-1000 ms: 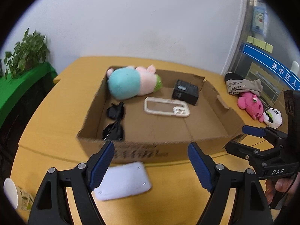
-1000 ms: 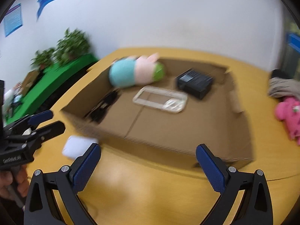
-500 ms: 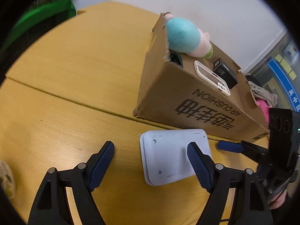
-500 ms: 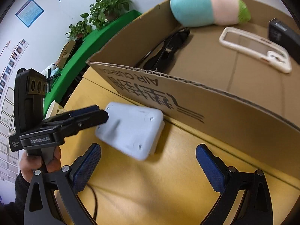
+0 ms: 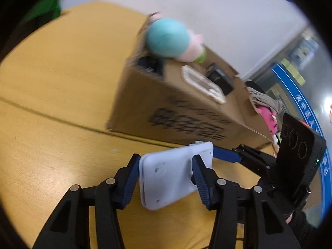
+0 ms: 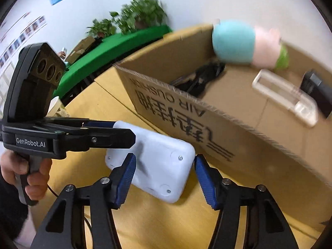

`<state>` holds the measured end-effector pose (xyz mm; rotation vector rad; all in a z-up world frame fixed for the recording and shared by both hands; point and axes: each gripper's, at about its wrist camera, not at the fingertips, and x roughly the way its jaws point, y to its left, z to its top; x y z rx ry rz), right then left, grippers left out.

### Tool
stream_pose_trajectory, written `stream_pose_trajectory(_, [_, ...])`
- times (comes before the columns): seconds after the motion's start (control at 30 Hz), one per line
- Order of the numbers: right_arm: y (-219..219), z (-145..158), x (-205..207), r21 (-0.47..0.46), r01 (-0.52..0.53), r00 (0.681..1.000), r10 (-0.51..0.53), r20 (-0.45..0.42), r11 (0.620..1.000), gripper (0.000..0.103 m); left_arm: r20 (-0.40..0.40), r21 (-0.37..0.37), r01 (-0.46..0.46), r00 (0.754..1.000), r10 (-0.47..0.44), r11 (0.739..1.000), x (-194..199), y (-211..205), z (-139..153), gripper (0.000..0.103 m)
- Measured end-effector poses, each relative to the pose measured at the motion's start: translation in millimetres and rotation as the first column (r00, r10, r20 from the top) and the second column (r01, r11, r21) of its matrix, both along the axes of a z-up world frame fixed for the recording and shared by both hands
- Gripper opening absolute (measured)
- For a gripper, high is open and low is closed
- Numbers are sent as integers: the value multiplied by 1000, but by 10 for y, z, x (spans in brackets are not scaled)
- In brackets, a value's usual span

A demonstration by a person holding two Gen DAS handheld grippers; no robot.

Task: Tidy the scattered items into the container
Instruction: 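Close both grippers on the white folding phone stand, then carry the phone stand into the box and open both grippers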

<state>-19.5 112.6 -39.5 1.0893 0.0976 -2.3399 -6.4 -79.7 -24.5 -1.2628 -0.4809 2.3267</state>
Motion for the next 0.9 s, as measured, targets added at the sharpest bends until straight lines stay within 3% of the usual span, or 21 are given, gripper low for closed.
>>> stream_pose_trajectory(0.13, [156, 183, 386, -8, -36, 990, 35, -136, 999, 63, -92, 55, 77, 993, -71, 996, 208, 199, 202, 49])
stream_pose_trajectory(0.2, [206, 216, 689, 37, -59, 973, 65, -220, 998, 63, -146, 37, 103, 985, -96, 994, 352, 313, 315, 49])
stream_pose_trajectory(0.27, [265, 154, 870, 68, -85, 973, 97, -210, 994, 66, -158, 6, 109, 982, -107, 994, 459, 385, 350, 52])
stream_pose_trajectory(0.4, [411, 10, 924, 78, -35, 991, 44, -124, 996, 81, -60, -71, 67, 996, -71, 995, 569, 358, 220, 52])
stream_pose_trajectory(0.47, [487, -20, 826, 16, 3, 998, -2, -68, 1000, 86, 17, -104, 17, 1000, -15, 994, 599, 249, 110, 52])
stream_pose_trajectory(0.53, [521, -17, 698, -46, 25, 999, -27, -30, 999, 87, 97, -105, -20, 995, 30, 994, 617, 184, -13, 52])
stream_pose_trajectory(0.63, [458, -62, 463, -40, 39, 999, -38, 15, 998, 87, 190, -98, -57, 979, 75, 994, 656, 148, -167, 52])
stream_pose_trajectory(0.7, [405, -163, 365, -25, 29, 998, -28, 63, 999, 83, 201, -99, -66, 976, 85, 993, 655, 182, -207, 52])
stream_pose_trajectory(0.77, [339, -283, 255, -8, 21, 993, -20, 113, 1000, 63, 209, -107, -69, 974, 90, 992, 647, 232, -215, 52])
stream_pose_trajectory(0.8, [326, -308, 244, 4, 20, 994, -20, 108, 1000, 61, 205, -114, -71, 974, 94, 991, 642, 259, -214, 52])
stream_pose_trajectory(0.87, [296, -303, 293, 1, 11, 995, -11, 97, 1000, 47, 188, -143, -64, 978, 90, 988, 635, 330, -213, 50])
stream_pose_trajectory(0.9, [300, -309, 304, -6, 13, 995, -13, 102, 1000, 47, 181, -152, -59, 980, 87, 987, 633, 360, -217, 50])
